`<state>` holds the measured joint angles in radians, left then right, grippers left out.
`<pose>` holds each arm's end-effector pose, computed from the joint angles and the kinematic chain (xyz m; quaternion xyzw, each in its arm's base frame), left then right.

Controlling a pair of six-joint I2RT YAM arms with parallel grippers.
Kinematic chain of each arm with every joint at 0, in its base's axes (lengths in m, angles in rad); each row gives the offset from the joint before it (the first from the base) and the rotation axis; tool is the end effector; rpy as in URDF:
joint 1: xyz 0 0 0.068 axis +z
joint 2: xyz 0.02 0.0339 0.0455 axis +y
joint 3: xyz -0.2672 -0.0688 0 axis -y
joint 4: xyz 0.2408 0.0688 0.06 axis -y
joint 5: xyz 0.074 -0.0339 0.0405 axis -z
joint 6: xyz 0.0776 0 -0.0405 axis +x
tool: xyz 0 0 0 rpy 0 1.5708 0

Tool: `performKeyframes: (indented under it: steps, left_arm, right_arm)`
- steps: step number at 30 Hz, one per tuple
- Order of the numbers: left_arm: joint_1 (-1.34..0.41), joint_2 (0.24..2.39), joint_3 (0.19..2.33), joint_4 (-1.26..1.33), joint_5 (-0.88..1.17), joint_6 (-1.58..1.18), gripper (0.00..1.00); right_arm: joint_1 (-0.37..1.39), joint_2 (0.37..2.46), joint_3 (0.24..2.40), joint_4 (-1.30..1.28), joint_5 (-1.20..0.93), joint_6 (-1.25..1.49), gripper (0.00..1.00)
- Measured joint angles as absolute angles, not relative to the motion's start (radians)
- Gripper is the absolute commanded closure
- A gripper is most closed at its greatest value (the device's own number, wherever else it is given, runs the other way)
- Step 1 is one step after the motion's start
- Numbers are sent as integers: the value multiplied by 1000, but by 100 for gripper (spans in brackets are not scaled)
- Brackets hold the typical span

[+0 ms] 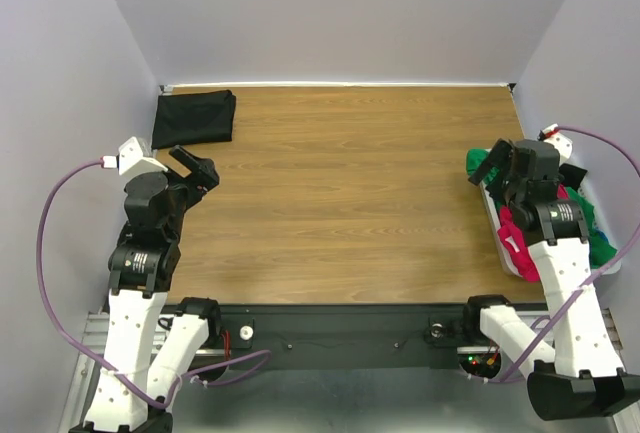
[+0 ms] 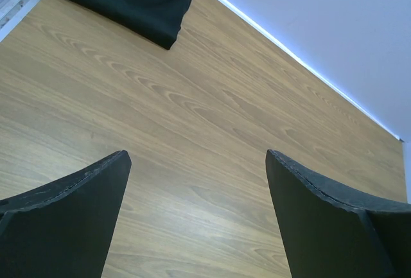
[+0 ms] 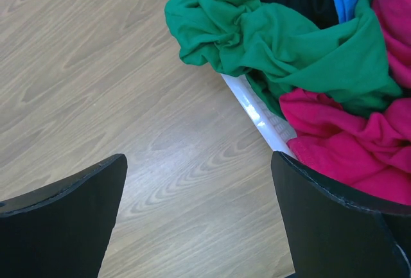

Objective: Fold and stack the t-shirts
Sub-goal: Grab the tshirt from the pile

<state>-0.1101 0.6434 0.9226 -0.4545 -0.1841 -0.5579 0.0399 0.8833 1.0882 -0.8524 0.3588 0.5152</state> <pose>0.1697 -0.0045 0.3716 -0.2270 0.7309 -0.1432 0.6275 0.1919 -0.0196 0.3393 0.2846 0.8375 -0.0336 0.4653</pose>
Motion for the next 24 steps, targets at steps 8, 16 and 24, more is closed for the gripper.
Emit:
performKeyframes:
  steps: [8, 16, 24]
  left_arm:
    - [-110, 637, 922, -455, -184, -559, 1]
    - [-110, 641, 887, -451, -187, -570, 1]
    - [-110, 673, 867, -455, -187, -577, 1]
  right_arm:
    - [40, 912, 1090, -850, 344, 464, 0]
    - [39, 1177, 1144, -829, 476, 493, 0]
    - [-2, 1365, 1220, -820, 542, 529, 3]
